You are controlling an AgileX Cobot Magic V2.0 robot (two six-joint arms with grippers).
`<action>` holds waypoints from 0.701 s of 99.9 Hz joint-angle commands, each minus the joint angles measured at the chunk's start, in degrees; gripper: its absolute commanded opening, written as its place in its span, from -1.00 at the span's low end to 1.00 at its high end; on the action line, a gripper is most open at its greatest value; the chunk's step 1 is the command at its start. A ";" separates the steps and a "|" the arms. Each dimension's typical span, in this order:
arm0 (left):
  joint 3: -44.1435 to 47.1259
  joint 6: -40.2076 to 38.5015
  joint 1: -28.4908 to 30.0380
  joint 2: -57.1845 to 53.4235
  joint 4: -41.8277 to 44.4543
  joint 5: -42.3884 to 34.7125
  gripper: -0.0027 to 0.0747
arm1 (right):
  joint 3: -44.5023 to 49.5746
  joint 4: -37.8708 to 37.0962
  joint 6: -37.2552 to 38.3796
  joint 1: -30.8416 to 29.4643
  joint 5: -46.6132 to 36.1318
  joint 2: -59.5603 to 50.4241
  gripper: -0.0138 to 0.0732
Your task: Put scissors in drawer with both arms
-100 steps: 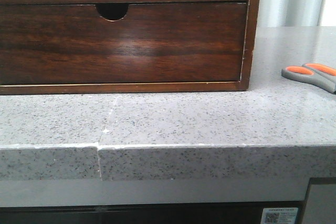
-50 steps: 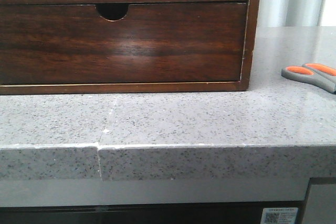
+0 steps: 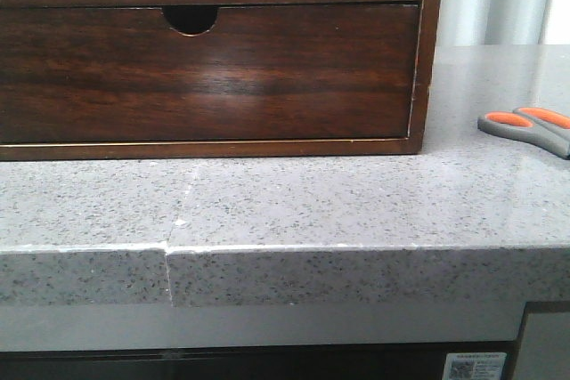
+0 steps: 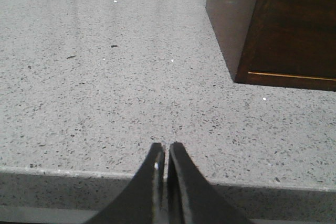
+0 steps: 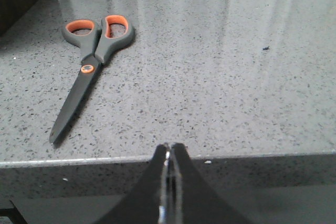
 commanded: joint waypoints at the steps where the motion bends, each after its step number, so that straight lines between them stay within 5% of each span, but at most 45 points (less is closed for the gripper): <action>1: 1.16 -0.13 -0.39 -1.72 -0.36 -4.55 -0.99 | 1.98 -0.29 -0.35 -0.41 -1.79 -0.96 -0.82; 38: 1.16 -0.13 -0.39 -1.72 -0.36 -19.53 -0.99 | 1.98 -0.29 -0.35 -0.41 -14.49 -0.96 -0.82; 70: 1.16 -0.13 -0.39 -1.61 0.14 -19.83 -0.99 | 1.98 -0.29 -0.35 -0.41 -16.15 -0.96 -0.82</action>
